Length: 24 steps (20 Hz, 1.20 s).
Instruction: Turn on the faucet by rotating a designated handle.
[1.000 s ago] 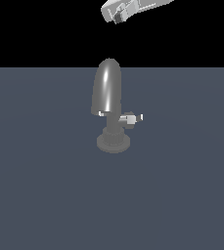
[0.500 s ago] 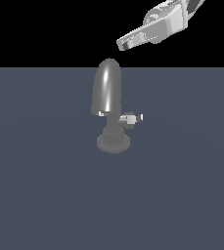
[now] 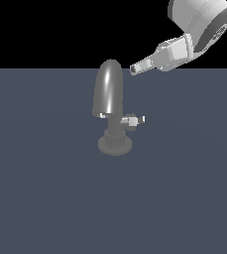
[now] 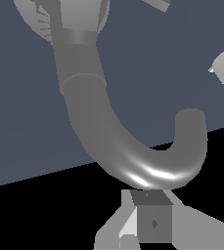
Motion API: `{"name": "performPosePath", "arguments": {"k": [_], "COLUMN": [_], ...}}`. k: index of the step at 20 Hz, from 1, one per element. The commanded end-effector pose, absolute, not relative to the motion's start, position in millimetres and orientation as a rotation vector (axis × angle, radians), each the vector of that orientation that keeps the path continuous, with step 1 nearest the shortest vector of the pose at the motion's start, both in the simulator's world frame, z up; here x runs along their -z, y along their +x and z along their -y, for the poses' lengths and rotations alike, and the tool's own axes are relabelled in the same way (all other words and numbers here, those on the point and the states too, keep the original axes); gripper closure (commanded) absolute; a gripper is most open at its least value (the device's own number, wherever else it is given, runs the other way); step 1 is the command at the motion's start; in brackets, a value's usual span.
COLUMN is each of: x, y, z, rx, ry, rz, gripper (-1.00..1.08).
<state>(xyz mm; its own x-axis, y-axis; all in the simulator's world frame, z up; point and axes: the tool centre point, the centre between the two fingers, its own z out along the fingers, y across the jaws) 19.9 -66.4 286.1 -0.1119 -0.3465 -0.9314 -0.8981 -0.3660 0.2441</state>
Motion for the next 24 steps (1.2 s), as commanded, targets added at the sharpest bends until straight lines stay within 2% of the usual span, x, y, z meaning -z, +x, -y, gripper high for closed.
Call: {"name": "performPosePath", "arguments": {"k": [1, 14, 24], "x": [-271.3, -193.8, -176.2], "y": [22.0, 13.2, 7.0], "z": [71.6, 90.4, 92.1], "rx": [-1.531, -1.668, -1.691], "ry": [-1.586, -1.106, -0.993], "rz": [-1.408, -1.562, -1.589], "gripper": [1.08, 1.08, 1.08]}}
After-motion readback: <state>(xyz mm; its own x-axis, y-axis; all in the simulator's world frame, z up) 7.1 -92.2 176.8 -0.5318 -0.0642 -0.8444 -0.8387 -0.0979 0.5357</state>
